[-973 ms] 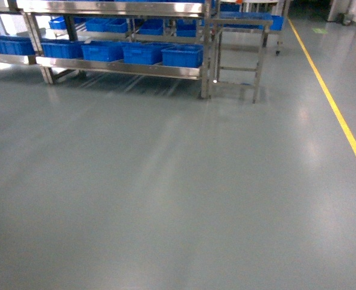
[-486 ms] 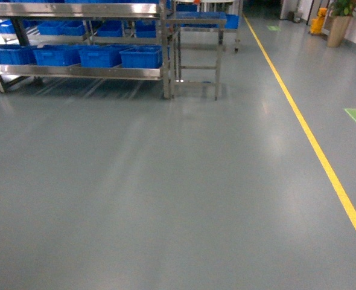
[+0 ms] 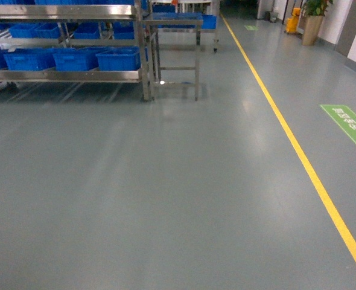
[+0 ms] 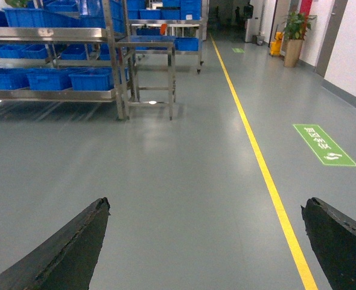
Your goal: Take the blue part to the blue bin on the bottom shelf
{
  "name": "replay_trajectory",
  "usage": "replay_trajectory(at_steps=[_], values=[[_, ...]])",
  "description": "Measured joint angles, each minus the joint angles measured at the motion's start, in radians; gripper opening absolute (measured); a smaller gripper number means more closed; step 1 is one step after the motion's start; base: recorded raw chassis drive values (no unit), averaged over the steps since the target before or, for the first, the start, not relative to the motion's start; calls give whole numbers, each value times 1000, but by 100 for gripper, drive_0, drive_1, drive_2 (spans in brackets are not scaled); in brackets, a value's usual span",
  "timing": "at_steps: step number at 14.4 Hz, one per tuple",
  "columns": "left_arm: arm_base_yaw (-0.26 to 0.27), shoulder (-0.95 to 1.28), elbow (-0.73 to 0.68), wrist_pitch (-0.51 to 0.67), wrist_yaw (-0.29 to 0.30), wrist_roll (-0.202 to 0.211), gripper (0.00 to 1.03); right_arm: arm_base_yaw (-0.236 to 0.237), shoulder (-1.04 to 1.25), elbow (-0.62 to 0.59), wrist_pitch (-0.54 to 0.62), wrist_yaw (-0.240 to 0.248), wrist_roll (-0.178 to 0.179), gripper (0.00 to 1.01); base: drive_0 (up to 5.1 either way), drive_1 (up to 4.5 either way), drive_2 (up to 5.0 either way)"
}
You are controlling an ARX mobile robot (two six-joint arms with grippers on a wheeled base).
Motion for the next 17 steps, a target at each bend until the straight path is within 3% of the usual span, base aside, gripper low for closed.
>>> replay_trajectory(at_steps=[17], values=[[0, 2, 0, -2, 0, 0, 43, 0, 0, 0, 1, 0, 0, 98, 6, 420, -409]])
